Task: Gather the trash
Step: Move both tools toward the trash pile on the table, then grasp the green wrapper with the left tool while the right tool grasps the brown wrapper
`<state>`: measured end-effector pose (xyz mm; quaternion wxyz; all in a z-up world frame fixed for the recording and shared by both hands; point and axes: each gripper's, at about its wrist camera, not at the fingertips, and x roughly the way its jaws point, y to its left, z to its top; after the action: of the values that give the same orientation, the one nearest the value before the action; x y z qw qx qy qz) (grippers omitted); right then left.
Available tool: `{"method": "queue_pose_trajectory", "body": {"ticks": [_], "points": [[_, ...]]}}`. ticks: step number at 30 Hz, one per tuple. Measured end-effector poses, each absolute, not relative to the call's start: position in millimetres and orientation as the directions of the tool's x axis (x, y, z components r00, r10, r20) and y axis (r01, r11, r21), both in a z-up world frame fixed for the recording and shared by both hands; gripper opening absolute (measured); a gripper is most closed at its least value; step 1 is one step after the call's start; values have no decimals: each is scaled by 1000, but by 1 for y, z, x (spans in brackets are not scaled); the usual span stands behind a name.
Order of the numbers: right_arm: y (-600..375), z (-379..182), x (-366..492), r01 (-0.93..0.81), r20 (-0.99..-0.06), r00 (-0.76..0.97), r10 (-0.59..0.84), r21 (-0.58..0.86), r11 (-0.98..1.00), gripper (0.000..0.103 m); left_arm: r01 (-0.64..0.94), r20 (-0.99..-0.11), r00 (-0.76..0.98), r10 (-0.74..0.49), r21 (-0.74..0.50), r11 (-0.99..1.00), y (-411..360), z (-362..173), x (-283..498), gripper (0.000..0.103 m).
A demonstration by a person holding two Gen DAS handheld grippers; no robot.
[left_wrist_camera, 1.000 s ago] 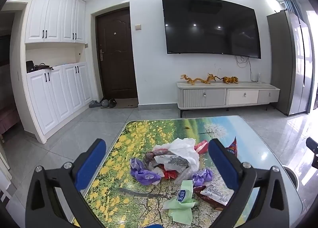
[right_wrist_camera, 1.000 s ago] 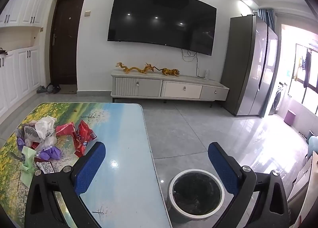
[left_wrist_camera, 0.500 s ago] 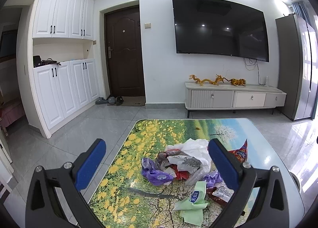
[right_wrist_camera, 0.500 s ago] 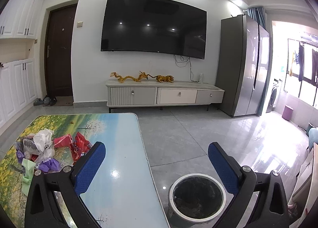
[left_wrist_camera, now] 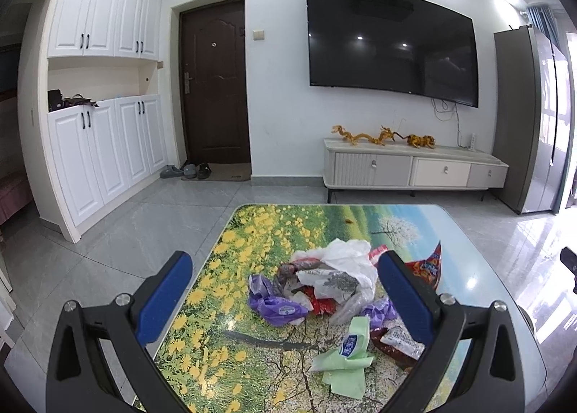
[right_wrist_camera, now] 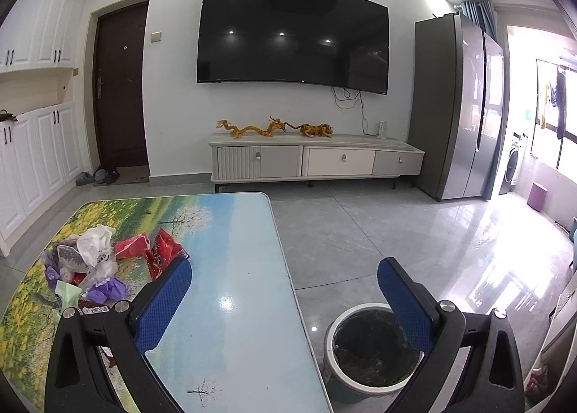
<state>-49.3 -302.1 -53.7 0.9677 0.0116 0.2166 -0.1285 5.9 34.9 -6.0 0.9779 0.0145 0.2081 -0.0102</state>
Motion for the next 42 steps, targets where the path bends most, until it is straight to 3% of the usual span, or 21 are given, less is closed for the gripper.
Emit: {"method": "queue_pose_trajectory", "body": {"ticks": [5,11,16,21,26,30,38,42], "points": [[-295,-57,-44,193,-451,875,-177,-11,981,103,102,-446,891,-79,28,994,33,-22,7,103],[-278,-71,-29,-2,-529,848,28,50,999,100,246,-572,791,-217,-28,969,31,-62,21,99],[-262,-93,-10,-138,-610,769,189,130,982,71,325,-660,689,-301,-90,941,29,-97,36,85],[-239,-110,6,-273,-663,672,331,193,942,65,394,-701,624,-346,-100,914,19,-119,48,80],[-219,-124,18,-344,-706,598,380,202,917,60,426,-746,564,-355,-106,899,13,-137,60,70],[-207,-133,28,-380,-733,551,400,206,902,58,419,-774,537,-335,-101,903,14,-149,69,52],[-180,-152,42,-452,-767,482,424,196,870,52,411,-763,537,-359,-135,902,28,-151,71,36],[-167,-166,48,-476,-794,447,413,180,861,38,414,-757,551,-351,-117,903,28,-150,66,30]]}}
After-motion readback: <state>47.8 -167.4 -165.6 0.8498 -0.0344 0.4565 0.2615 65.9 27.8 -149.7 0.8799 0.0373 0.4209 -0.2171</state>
